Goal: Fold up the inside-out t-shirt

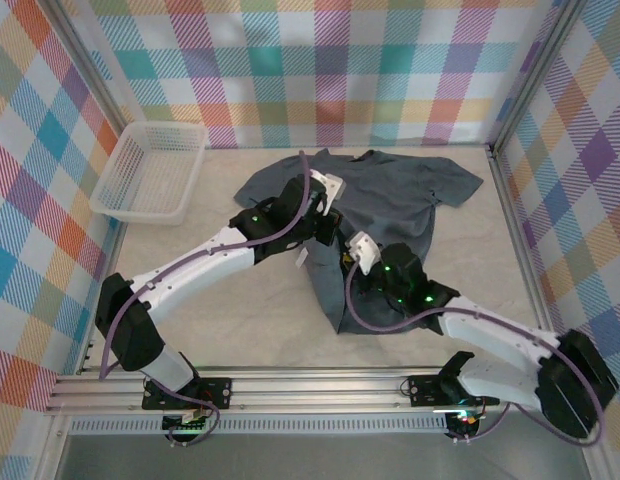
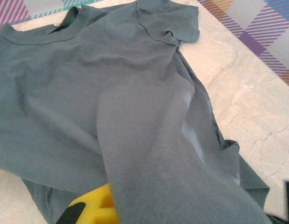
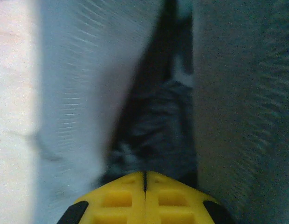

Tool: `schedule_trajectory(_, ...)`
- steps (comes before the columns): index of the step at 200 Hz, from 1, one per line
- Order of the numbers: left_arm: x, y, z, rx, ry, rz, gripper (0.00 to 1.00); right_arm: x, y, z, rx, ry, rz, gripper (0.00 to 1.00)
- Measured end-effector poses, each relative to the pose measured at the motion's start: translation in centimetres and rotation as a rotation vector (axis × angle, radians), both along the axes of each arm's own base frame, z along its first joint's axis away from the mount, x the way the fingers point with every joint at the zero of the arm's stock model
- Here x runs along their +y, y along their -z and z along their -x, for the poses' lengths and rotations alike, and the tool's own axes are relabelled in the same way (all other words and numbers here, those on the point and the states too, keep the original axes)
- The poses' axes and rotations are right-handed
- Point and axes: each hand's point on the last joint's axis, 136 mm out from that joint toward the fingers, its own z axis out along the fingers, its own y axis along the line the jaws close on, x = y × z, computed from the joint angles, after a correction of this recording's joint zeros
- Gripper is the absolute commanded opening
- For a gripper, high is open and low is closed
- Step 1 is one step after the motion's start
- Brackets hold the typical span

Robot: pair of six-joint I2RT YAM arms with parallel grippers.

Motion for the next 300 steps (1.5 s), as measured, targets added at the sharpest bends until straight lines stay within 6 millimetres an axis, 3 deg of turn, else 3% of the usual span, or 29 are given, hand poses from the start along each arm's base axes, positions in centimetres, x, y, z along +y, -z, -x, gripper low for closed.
schedule_trajectory(36, -0.4, -0.3, 1.2, 0.061, 0.043, 0.015, 0.00, -1.9, 2.8, -6.9, -0.287, 0.168, 0.346, 0.00)
schedule_trajectory(62, -1.4, -4.0, 1.4, 0.069, 0.059, 0.100, 0.00, -4.0, 3.7, -10.4, -0.426, 0.224, 0.524, 0.00)
schedule_trajectory(84, -2.4, -8.6, 1.4, 0.054, 0.082, 0.201, 0.00, -5.5, 2.8, -11.8, -0.474, 0.259, 0.569, 0.00)
schedule_trajectory(99, -2.8, -11.4, 1.5, 0.035, 0.099, 0.261, 0.00, -5.2, 2.2, -12.1, -0.482, 0.261, 0.554, 0.00)
schedule_trajectory(125, -3.4, -14.1, 2.2, 0.031, 0.138, 0.325, 0.00, -4.7, 1.8, -11.6, -0.419, 0.256, 0.457, 0.00)
schedule_trajectory(139, -4.0, -14.7, 2.6, 0.050, 0.171, 0.348, 0.00, -4.1, 0.1, -11.5, -0.343, 0.220, 0.345, 0.00)
schedule_trajectory(148, -4.7, -15.0, 2.7, 0.066, 0.197, 0.365, 0.00, -4.0, -2.2, -12.1, -0.296, 0.208, 0.223, 0.00)
schedule_trajectory(166, -6.1, -15.5, 2.6, 0.089, 0.238, 0.385, 0.00, -5.7, -7.7, -14.4, -0.227, 0.241, -0.048, 0.00)
schedule_trajectory(181, -6.9, -15.8, 2.4, 0.100, 0.256, 0.396, 0.00, -6.8, -9.3, -15.5, -0.162, 0.256, -0.176, 0.00)
schedule_trajectory(194, -7.3, -16.3, 2.3, 0.109, 0.265, 0.414, 0.00, -5.9, -7.8, -15.8, -0.047, 0.233, -0.235, 0.00)
schedule_trajectory(223, -8.1, -19.0, 2.1, 0.108, 0.283, 0.481, 0.00, -3.5, 0.4, -15.1, 0.310, 0.229, -0.264, 0.00)
schedule_trajectory(235, -8.5, -20.5, 1.7, 0.086, 0.287, 0.512, 0.00, -3.3, 2.7, -14.1, 0.431, 0.244, -0.270, 0.04)
schedule_trajectory(248, -8.9, -22.0, 1.4, 0.059, 0.294, 0.537, 0.00, -3.2, 3.1, -13.2, 0.511, 0.258, -0.294, 0.13)
schedule_trajectory(281, -9.8, -24.3, 0.9, 0.034, 0.309, 0.613, 0.00, -2.8, -0.1, -13.5, 0.531, 0.316, -0.447, 0.04)
schedule_trajectory(300, -10.5, -25.1, 0.3, 0.030, 0.309, 0.660, 0.00, -1.6, 1.3, -13.3, 0.585, 0.320, -0.461, 0.05)
